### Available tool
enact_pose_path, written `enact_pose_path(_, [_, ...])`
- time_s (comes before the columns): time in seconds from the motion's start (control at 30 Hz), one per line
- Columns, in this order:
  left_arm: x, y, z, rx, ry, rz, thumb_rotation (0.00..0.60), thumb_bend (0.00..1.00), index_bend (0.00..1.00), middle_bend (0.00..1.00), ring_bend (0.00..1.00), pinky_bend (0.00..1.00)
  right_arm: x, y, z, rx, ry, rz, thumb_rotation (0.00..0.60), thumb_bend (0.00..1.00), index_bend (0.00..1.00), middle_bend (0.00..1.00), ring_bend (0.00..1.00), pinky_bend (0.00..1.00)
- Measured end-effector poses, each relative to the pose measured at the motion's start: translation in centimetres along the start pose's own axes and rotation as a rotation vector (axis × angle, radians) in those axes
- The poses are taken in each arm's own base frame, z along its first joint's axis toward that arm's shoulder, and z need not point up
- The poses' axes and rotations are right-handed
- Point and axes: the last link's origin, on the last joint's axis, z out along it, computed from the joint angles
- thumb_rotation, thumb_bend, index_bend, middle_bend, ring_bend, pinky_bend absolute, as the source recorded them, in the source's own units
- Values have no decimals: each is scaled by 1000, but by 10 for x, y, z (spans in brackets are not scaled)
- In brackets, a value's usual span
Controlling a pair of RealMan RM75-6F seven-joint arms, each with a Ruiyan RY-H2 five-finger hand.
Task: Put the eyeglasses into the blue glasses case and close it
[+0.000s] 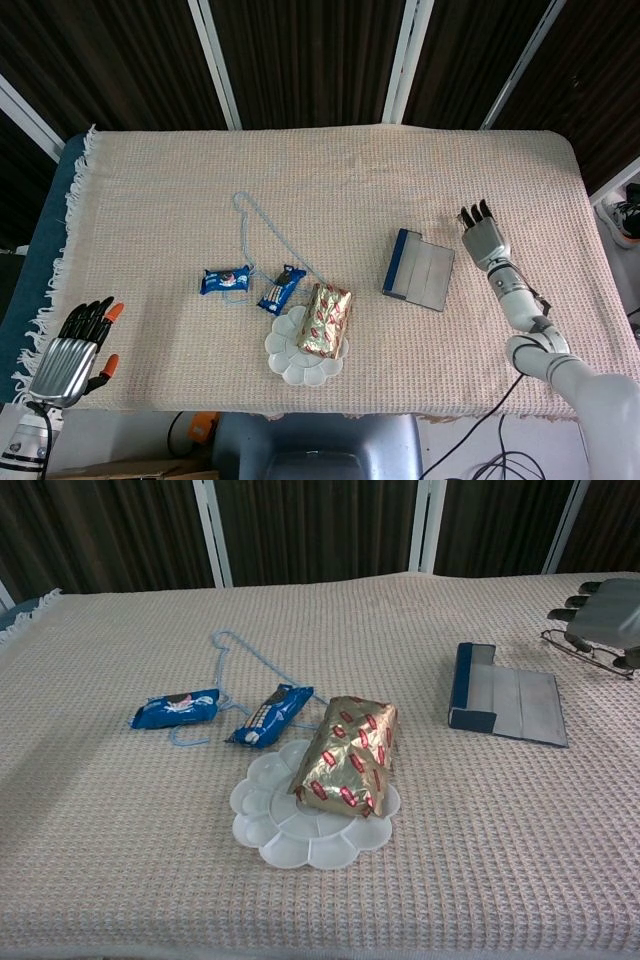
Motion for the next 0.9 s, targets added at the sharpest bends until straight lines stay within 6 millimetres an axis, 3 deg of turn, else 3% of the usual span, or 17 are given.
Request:
enact_pose_path(0.47, [0,-2,0,6,1,0,600,407,0,0,0,81,2,-11,8,9,-9,-25,600,505,509,0,0,0])
enact_pose_path(0.6, [0,-2,-1,8,1,1,600,407,0,0,0,81,4,-12,8,7,-5,-4,600,505,462,0,0,0])
enact_pose_path(0.9, [1,-2,-2,5,0,-1,600,408,0,0,0,82,8,6,2,-20,46,114,600,505,431,0,0,0])
